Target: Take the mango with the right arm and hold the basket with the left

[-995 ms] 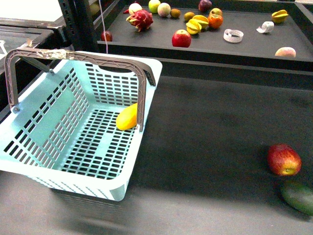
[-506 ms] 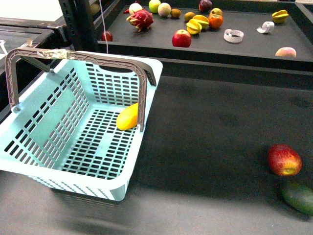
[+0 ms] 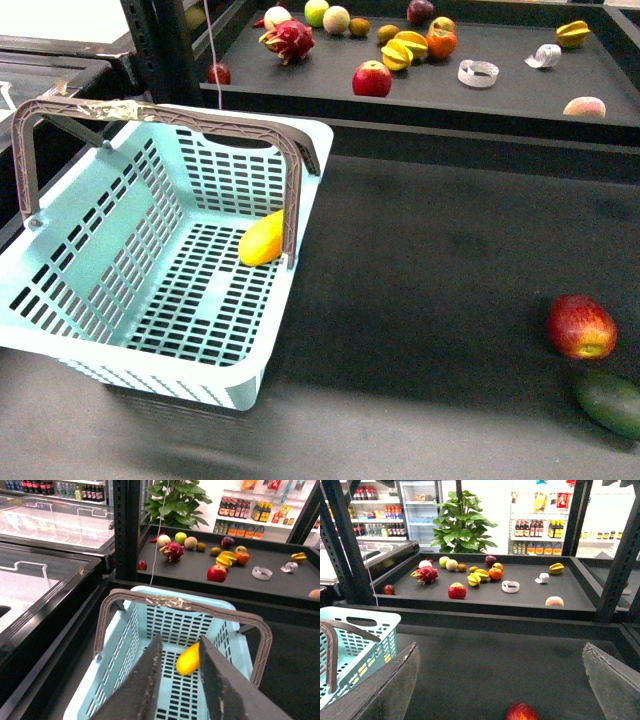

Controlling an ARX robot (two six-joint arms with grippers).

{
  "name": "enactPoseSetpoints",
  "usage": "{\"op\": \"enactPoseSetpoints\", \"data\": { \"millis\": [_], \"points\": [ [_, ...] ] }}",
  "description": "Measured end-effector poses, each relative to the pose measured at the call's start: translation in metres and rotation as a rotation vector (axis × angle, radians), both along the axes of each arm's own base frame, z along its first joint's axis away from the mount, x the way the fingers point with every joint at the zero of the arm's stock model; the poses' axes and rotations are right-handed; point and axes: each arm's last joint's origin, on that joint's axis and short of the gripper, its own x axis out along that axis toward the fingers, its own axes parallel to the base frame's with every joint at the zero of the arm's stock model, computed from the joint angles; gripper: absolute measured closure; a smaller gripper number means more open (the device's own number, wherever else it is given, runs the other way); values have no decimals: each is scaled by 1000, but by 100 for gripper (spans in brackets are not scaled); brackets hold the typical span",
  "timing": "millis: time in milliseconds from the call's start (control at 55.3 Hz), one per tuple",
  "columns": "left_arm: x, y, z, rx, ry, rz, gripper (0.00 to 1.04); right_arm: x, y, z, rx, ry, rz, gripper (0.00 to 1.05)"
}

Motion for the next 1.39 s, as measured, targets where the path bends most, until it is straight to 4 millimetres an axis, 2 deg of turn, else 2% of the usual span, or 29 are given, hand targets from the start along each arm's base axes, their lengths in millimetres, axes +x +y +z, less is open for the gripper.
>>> {"op": "enactPoseSetpoints", "data": {
  "millis": [127,543,1393],
  "points": [
    [-6,9,2,26,-9,1,103,0,0,0,0,0,0,8],
    [-26,35,11,40,-37,15,103,0,0,0,0,0,-1,8],
    [-52,35,8,43,-32,8,103,0,0,0,0,0,0,8]
  ]
}}
